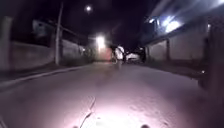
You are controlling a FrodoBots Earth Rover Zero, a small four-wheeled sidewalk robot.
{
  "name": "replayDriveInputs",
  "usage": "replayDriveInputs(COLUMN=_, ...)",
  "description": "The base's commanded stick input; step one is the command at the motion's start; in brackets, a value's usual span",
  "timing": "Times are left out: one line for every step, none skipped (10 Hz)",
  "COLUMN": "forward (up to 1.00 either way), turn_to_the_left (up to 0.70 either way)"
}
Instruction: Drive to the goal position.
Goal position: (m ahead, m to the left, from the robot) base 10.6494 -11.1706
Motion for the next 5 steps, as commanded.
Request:
replayDriveInputs(forward=0.7, turn_to_the_left=0.0)
replayDriveInputs(forward=0.7, turn_to_the_left=0.0)
replayDriveInputs(forward=0.7, turn_to_the_left=0.0)
replayDriveInputs(forward=0.7, turn_to_the_left=0.0)
replayDriveInputs(forward=0.7, turn_to_the_left=0.0)
